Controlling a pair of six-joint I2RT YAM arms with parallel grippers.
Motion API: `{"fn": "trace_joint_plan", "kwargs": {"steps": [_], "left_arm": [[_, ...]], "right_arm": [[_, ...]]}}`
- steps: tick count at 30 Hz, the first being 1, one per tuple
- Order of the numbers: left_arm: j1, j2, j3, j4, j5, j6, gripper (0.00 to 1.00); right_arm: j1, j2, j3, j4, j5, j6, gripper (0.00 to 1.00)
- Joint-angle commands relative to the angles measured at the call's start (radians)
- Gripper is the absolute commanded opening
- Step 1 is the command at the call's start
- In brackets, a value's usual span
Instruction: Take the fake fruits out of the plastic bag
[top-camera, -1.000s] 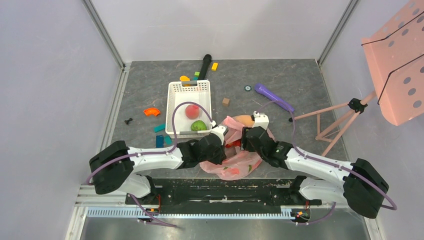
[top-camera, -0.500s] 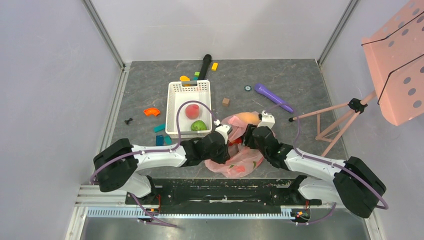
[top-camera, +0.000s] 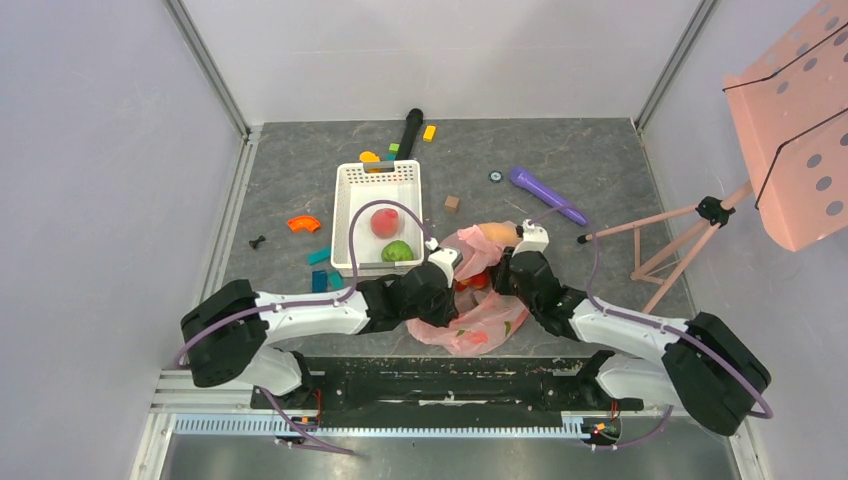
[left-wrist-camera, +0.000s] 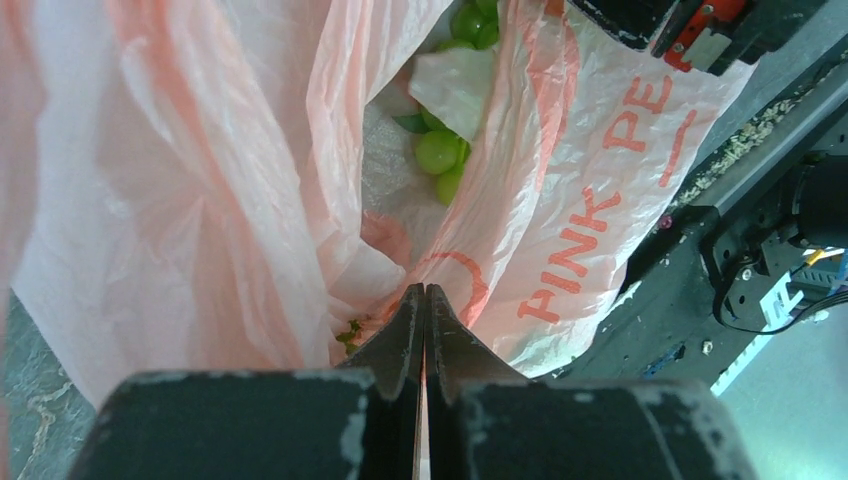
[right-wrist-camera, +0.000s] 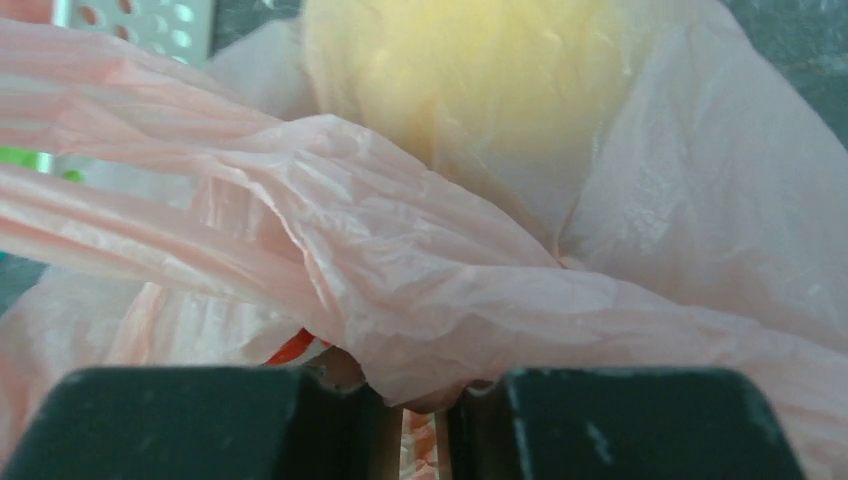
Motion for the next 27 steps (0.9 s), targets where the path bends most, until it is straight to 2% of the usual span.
{"fn": "trace_joint_plan", "kwargs": {"steps": [1,6,13,19,21,25,27], "left_arm": [[-0.004,-0.068,0.027,-0.019,-0.038,-0.023,0.02],[-0.004,-0.12,0.045,-0.05,-0.057,-0.011,0.02],[-0.004,-0.181,0.076,-0.097,-0.088,0.011,0.02],[-0.004,-0.181,0.093,-0.1,-0.088,0.024,0.03],[-0.004,-0.174,0.09,-0.093,-0.084,0.026,0.03],[-0.004,-0.168,0.082,-0.085,-0.088,0.03,0.02],[-0.004,-0.176,0.074,-0.085,-0.099,0.028,0.03]], "right_arm": [[-0.003,-0.095,0.012,0.055,-0.071,-0.076,0.12],[-0.002,-0.194,0.035,0.011,-0.141,-0.121,0.0],[-0.004,-0.266,0.128,-0.095,-0.263,-0.18,0.0],[-0.002,-0.263,0.196,-0.225,-0.291,-0.181,0.01],[-0.002,-0.261,0.21,-0.263,-0.337,-0.193,0.08],[-0.001,-0.323,0.211,-0.291,-0.402,-0.212,0.4],[0.0,-0.373,0.211,-0.319,-0.413,-0.232,0.48]]}}
